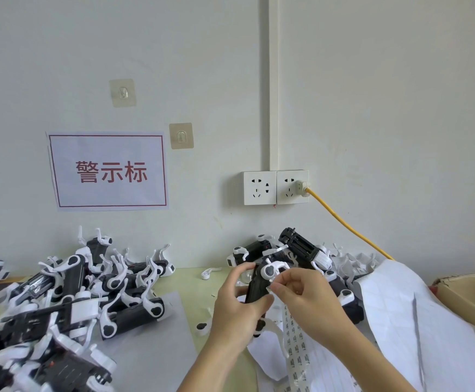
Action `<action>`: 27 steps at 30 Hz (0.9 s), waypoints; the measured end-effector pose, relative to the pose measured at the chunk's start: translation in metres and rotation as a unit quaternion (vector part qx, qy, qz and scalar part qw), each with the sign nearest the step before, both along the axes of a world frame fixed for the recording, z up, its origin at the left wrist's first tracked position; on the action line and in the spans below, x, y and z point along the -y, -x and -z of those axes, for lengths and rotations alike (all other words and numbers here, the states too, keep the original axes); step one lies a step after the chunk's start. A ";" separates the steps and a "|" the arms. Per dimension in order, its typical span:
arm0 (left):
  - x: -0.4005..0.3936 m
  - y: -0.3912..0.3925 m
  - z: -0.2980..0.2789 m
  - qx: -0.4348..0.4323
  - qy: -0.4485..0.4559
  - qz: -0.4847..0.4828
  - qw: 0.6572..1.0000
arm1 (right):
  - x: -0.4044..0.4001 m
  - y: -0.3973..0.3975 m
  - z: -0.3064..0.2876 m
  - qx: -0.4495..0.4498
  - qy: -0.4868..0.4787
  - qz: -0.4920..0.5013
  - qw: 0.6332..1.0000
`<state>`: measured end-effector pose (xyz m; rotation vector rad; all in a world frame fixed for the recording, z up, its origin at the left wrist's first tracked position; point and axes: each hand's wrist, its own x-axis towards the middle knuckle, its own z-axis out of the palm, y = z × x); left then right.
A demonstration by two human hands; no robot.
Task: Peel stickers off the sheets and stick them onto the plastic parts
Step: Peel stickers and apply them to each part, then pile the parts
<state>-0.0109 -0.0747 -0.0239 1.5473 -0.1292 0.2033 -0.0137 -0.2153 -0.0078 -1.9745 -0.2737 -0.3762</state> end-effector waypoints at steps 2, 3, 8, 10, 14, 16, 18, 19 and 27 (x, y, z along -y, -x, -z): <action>0.001 -0.001 0.001 0.005 -0.009 0.003 1.000 | 0.000 -0.001 0.001 0.003 0.025 0.010 1.000; 0.001 -0.002 0.001 0.007 -0.013 0.002 1.000 | 0.000 -0.001 0.002 0.004 0.036 0.014 0.999; 0.001 -0.004 0.003 0.014 -0.016 0.002 1.000 | 0.001 -0.003 0.003 0.011 0.072 0.027 0.997; 0.001 -0.004 0.003 0.014 -0.013 0.005 1.000 | 0.001 -0.003 0.003 0.014 0.076 0.031 0.997; 0.001 -0.004 0.003 0.018 -0.011 0.007 1.000 | 0.001 -0.003 0.004 0.018 0.074 0.034 0.997; 0.001 -0.004 0.003 0.021 -0.009 0.010 1.000 | 0.000 -0.003 0.004 0.022 0.068 0.038 0.997; 0.000 -0.004 0.003 0.022 -0.008 0.013 1.000 | -0.001 -0.003 0.005 0.027 0.065 0.044 0.997; 0.000 -0.004 0.003 0.022 -0.006 0.013 1.000 | -0.002 -0.003 0.005 0.030 0.065 0.047 0.996; 0.000 -0.004 0.002 0.015 0.000 0.012 1.000 | -0.003 -0.003 0.008 0.061 0.088 0.069 0.992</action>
